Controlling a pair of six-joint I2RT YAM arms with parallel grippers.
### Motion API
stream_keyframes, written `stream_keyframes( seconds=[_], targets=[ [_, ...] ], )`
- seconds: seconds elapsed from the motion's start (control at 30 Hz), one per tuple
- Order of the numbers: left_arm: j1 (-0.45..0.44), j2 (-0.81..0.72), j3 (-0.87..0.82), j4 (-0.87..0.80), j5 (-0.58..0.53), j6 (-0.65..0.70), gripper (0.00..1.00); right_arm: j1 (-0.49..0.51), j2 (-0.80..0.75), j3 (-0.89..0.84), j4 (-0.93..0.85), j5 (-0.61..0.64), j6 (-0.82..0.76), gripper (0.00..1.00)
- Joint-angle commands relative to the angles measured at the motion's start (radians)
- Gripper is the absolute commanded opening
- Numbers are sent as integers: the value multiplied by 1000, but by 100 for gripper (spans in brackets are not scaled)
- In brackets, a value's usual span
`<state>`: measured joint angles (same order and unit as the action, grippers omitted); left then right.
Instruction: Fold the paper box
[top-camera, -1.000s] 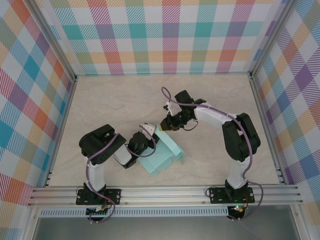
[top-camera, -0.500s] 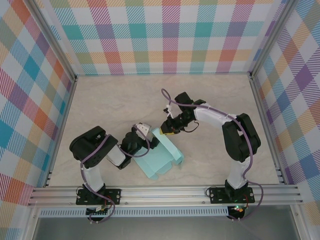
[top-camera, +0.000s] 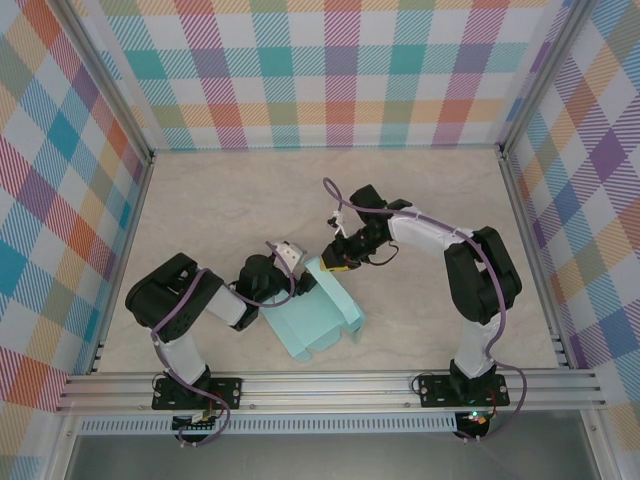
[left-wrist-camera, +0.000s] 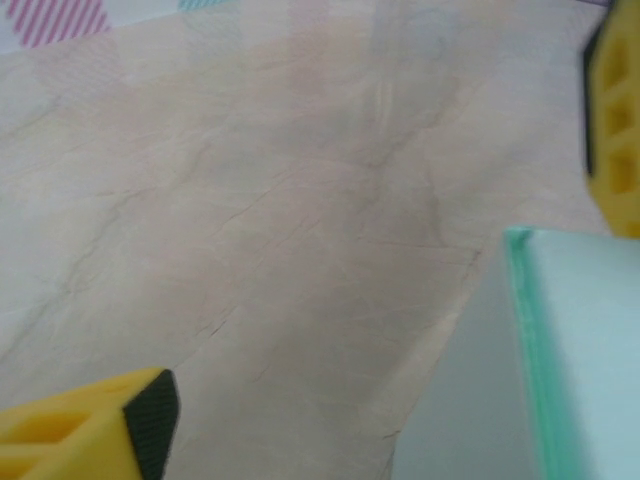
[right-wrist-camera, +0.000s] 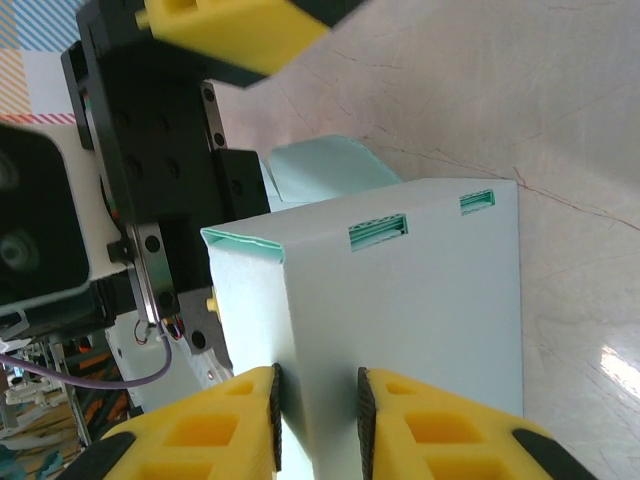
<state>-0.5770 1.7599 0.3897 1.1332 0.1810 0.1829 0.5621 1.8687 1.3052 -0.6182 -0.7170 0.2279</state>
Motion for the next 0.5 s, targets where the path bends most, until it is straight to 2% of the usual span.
stream_keyframes(
  seconds=[0.0, 0.2, 0.37, 0.47],
  targets=[
    [12, -49, 52, -55, 113, 43, 67, 6, 38, -27, -64, 55, 2, 27],
    [12, -82, 81, -120, 129, 66, 51, 6, 42, -23, -48, 44, 14, 28],
    [11, -84, 82, -158, 77, 31, 41, 5, -50, -65, 26, 68, 7, 40],
    [11, -91, 73, -171, 33, -9, 37, 5, -147, -101, 118, 130, -6, 45]
  ],
)
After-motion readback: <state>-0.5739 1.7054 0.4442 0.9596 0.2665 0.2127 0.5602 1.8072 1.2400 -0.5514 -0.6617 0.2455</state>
